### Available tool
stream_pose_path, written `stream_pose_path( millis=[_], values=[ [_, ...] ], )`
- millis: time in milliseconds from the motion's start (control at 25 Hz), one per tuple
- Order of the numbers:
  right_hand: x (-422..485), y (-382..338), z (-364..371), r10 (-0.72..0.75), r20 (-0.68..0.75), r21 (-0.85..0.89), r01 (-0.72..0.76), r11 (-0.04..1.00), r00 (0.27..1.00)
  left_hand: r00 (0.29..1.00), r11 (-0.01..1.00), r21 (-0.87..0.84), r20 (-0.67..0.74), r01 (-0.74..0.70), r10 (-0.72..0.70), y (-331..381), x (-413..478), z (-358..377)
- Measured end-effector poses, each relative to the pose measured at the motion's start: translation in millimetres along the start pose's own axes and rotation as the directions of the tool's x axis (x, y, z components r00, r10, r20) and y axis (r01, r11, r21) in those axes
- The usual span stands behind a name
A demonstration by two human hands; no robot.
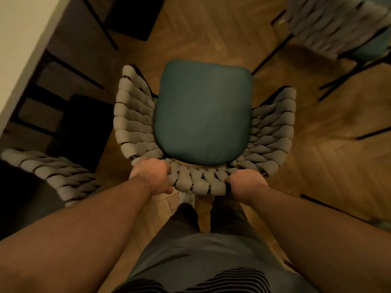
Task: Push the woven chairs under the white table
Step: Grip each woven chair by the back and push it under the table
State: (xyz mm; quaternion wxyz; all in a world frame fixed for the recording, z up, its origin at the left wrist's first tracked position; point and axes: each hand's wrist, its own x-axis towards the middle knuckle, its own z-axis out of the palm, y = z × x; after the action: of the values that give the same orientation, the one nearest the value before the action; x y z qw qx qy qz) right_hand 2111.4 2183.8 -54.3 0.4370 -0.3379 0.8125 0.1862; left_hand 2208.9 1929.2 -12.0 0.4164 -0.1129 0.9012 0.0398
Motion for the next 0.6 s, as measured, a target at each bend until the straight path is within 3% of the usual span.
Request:
stream_pose_path(
  millis=[360,600],
  values=[
    [35.9,38.3,-88.9,-0.210,0.004,-0.356,0.198,0.913,0.978,0.971,0.919,-0.316,0.057,0.237,-0.231,18.1,-10.2,-0.5],
    [60.2,23.9,-133.8,-0.299,0.045,-0.499,0.280,0.820,0.953,0.944,0.834,-0.446,0.112,0.327,-0.310,8.0,-14.9,3.3]
  ],
)
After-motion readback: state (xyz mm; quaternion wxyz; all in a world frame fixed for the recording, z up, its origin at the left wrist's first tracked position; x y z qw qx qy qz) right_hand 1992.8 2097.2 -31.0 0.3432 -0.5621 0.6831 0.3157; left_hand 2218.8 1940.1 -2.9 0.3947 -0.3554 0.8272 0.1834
